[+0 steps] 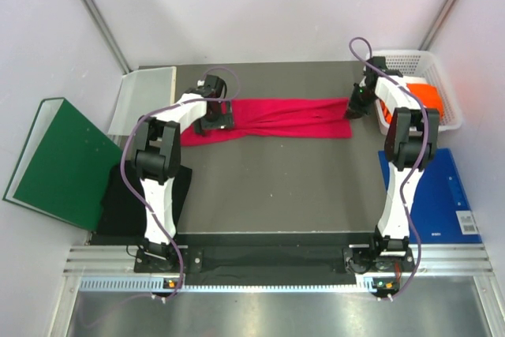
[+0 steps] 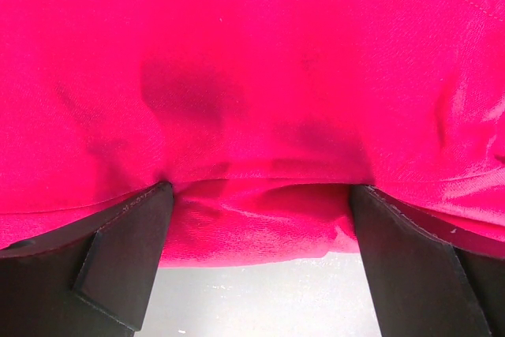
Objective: Fold and stack the t-shirts
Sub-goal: Fold the other side of the tshirt into a rectangle, then rotate the tshirt 100 degrees
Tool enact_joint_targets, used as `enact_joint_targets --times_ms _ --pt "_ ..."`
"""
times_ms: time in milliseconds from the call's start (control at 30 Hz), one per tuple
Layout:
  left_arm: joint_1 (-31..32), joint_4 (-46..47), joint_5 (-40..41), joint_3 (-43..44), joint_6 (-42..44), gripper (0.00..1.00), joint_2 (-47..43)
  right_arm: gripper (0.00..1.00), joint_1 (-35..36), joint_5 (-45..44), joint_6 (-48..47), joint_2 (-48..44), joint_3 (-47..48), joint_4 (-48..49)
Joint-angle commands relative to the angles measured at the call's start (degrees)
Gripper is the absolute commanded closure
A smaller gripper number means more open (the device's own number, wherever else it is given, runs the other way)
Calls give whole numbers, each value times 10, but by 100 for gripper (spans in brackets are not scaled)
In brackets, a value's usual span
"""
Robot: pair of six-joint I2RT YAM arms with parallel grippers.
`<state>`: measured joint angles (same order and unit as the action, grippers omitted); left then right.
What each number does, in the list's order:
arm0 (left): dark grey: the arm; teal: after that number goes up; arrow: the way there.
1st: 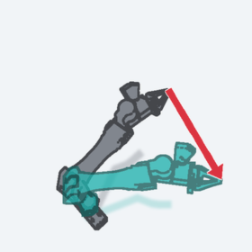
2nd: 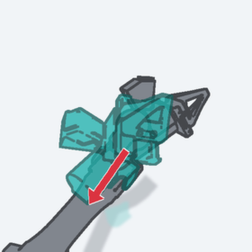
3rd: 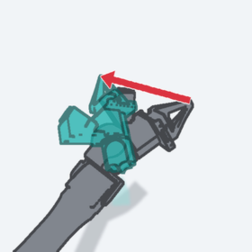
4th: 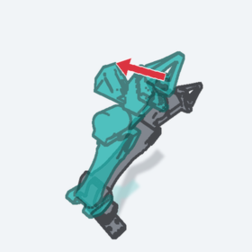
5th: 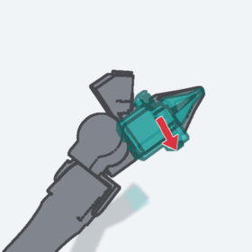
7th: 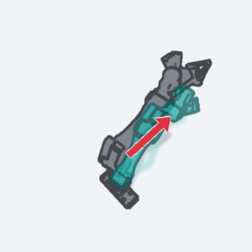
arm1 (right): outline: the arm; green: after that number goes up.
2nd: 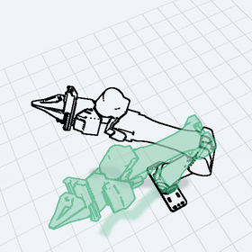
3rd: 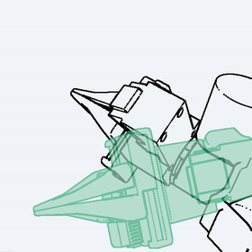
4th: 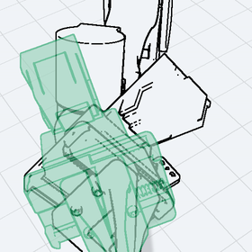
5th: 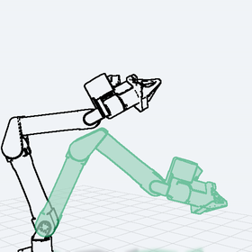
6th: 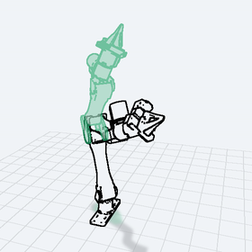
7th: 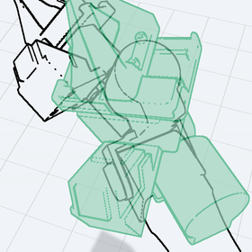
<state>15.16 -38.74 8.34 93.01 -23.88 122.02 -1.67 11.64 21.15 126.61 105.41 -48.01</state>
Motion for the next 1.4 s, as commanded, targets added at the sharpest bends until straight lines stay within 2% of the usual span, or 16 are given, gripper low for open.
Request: enact_joint_targets --times_ms 0,33,67,167,267,433,633,833,1000,1167,1367 --pt "-3 -119 21 -42 -6 1 23 72 -2 -3 1 8 32 36" --pt "0 -114 21 -43 -6 1 15 62 1 -7 -3 -2 32 45" --pt "1 -106 21 -48 -5 1 8 46 10 -13 -11 -14 29 52" --pt "6 -81 11 -61 -9 1 -33 26 30 -39 -40 -67 23 67" --pt "6 -64 -20 -71 -15 1 -84 16 33 -60 -43 -94 5 59" --pt "5 -31 -69 -78 -18 1 -133 11 35 -79 -44 -116 -32 80" --pt "4 -18 -98 -83 -9 1 -185 10 40 -79 -52 -84 -10 96" --pt "-36 -43 -107 -106 -59 1 -209 10 83 -44 -84 1 146 73" --pt "-120 -21 -160 -148 -98 1 -238 9 123 -14 -86 48 204 84" --pt "-165 -40 -144 -149 -115 1 -232 5 157 5 -77 94 248 98" --pt "-168 -90 -91 -141 -130 1 -212 5 163 4 -88 133 256 86"
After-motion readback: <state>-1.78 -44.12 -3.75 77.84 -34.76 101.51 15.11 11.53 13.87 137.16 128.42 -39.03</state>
